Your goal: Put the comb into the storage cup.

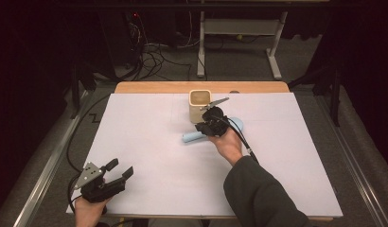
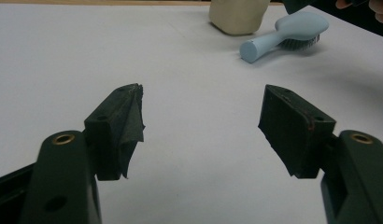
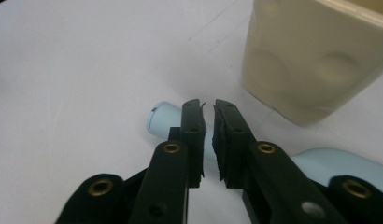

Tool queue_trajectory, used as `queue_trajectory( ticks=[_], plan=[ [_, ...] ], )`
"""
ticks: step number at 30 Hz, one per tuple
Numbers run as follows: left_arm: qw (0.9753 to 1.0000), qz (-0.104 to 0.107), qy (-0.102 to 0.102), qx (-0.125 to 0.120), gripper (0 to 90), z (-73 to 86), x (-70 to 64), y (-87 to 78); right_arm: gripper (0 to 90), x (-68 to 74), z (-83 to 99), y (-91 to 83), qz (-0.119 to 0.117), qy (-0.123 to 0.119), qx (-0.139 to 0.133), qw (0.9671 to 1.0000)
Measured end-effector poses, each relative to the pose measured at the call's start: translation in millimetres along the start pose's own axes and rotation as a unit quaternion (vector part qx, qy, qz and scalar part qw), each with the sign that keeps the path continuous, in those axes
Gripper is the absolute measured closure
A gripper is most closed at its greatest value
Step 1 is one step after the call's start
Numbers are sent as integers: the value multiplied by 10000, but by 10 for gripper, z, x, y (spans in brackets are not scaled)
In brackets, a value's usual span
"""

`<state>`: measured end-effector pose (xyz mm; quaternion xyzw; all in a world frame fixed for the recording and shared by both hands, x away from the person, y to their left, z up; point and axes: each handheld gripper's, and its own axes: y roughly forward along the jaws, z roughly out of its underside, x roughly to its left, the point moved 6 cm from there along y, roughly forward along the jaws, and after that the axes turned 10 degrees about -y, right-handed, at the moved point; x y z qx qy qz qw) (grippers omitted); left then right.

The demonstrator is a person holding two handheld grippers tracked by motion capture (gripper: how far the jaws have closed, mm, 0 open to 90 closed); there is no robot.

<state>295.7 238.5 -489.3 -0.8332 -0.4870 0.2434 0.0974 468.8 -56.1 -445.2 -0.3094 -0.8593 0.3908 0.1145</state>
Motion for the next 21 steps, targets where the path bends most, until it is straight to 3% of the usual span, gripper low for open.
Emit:
queue_trajectory(
  ticks=[3,12,21],
  plan=[
    [10000,-6,2,1,309,0,0,1,900,3,-9,56,-5,-32,212,9998],
    [10000,-8,5,4,308,1,1,3,900,-17,-85,213,-5,-128,690,9975],
    [10000,-48,-27,-20,305,-2,11,-2,900,0,-135,397,190,-182,1187,9926]
  ],
)
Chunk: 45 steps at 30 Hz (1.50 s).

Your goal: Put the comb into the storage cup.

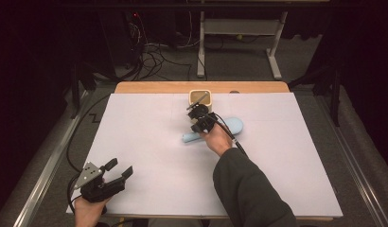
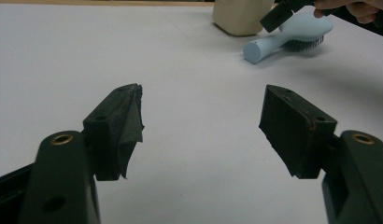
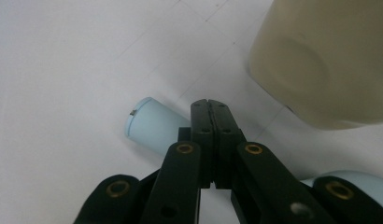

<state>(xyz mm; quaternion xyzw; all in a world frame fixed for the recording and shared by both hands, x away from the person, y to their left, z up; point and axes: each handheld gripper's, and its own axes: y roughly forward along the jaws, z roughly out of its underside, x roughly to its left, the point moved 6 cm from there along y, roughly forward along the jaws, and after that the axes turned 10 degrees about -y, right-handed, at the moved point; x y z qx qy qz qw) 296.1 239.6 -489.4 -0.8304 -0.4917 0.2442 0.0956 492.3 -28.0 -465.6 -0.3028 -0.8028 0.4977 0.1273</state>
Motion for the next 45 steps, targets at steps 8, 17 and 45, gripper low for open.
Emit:
queue_trajectory(
  ticks=[8,17,45],
  plan=[
    [10000,11,13,7,305,3,-4,-2,900,-22,-30,86,93,64,243,9996],
    [10000,9,19,11,305,3,-6,1,900,-45,-14,118,76,144,361,9992],
    [10000,9,-2,48,305,7,-7,15,900,58,203,77,-66,-20,624,9980]
  ],
)
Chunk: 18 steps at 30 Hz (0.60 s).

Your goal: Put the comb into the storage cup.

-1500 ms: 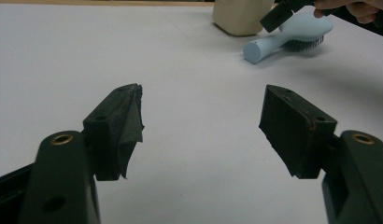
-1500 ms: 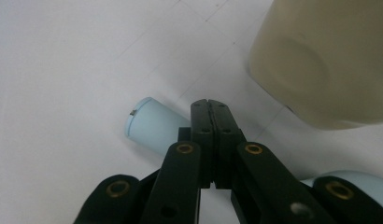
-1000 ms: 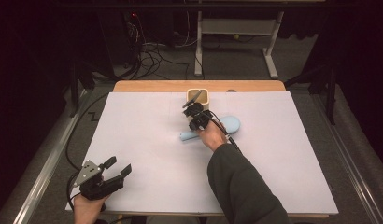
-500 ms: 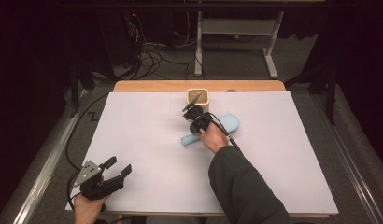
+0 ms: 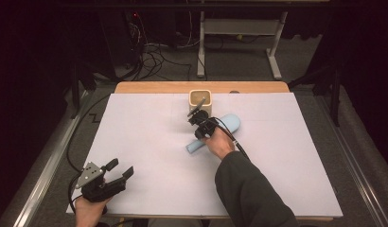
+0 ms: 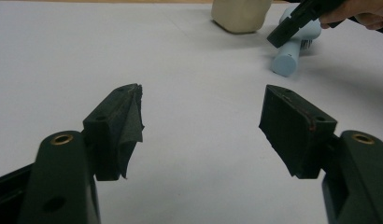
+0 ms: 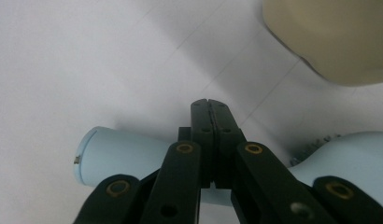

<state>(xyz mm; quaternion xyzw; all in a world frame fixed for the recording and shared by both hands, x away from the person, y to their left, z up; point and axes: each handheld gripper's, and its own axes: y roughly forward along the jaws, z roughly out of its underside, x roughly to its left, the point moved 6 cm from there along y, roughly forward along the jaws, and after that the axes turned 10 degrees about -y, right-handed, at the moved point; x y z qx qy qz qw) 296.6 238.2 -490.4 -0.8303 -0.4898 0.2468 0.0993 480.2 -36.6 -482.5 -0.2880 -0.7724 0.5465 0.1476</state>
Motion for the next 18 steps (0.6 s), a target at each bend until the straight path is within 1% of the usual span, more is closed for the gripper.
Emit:
queue_trajectory(
  ticks=[4,5,6,9,10,12,13,14,15,17,18],
  plan=[
    [10000,-7,18,8,305,1,-4,11,900,2,35,-10,6,-24,24,10000],
    [10000,-5,20,18,305,1,-5,14,900,8,49,-15,0,16,48,10000],
    [10000,-5,18,18,305,0,-8,16,900,3,60,-17,-8,-22,40,10000],
    [10000,-4,24,27,305,2,-10,19,900,12,94,-30,-13,-25,65,10000],
    [10000,-7,26,29,305,2,-9,19,900,27,107,-38,-12,14,94,10000],
    [10000,-15,16,29,305,1,-7,21,900,27,136,-48,-13,-95,85,9999],
    [10000,-17,18,29,305,1,-6,22,900,37,146,-54,-16,-42,92,9999],
    [10000,-20,19,30,305,1,-5,23,900,33,159,-60,-21,-92,86,9999],
    [10000,-24,20,36,305,1,-4,23,900,42,171,-65,-19,-46,82,10000],
    [10000,-36,22,37,305,1,-1,24,900,36,195,-76,11,-123,63,9999],
    [10000,-42,14,31,305,-1,1,23,900,45,210,-85,5,-84,64,9999]
  ],
)
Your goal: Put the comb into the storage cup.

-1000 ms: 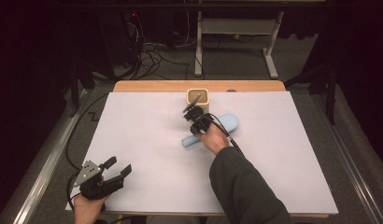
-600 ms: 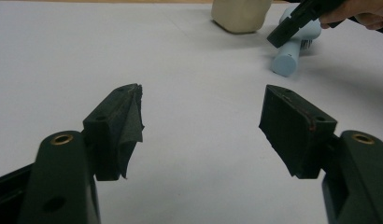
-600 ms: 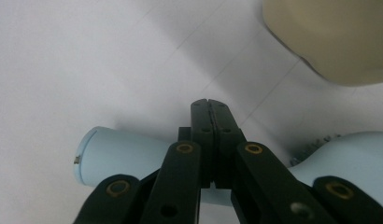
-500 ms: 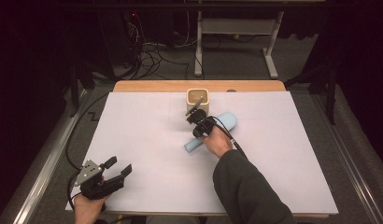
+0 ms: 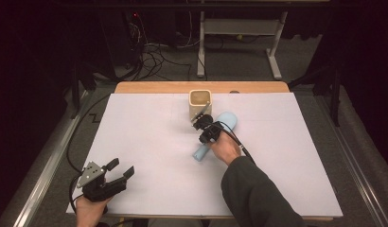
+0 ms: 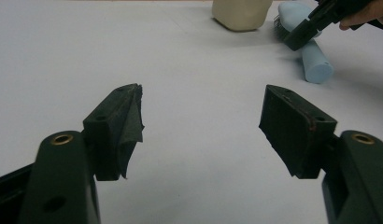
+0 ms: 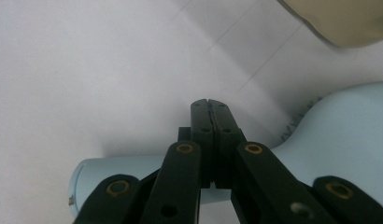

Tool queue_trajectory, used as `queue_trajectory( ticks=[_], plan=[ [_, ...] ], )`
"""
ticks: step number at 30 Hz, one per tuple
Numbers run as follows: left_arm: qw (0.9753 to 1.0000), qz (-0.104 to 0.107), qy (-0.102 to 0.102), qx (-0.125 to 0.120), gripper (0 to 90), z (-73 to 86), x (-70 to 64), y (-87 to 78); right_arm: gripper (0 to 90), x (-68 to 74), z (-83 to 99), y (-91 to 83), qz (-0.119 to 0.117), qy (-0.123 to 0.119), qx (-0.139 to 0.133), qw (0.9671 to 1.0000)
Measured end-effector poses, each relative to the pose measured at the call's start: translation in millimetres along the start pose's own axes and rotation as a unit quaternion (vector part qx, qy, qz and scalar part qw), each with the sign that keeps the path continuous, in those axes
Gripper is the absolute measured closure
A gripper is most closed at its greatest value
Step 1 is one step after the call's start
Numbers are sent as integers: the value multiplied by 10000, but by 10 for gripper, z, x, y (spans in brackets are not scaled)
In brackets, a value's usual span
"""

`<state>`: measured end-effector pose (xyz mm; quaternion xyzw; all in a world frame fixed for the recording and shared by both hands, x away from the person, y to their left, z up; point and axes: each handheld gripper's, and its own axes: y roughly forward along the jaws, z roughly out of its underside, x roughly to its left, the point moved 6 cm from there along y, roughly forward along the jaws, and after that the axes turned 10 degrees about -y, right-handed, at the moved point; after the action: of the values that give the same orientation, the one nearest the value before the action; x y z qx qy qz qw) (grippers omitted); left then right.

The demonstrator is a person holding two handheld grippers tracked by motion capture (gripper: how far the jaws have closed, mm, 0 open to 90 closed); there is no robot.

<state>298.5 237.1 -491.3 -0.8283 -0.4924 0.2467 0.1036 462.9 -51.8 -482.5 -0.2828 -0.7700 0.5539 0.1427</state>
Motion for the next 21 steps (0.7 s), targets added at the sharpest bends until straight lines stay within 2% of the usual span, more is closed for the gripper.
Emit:
queue_trajectory(
  ticks=[21],
  plan=[
    [10000,-15,4,-5,305,-1,5,0,900,-5,237,-105,-51,9,-31,10000]
  ],
)
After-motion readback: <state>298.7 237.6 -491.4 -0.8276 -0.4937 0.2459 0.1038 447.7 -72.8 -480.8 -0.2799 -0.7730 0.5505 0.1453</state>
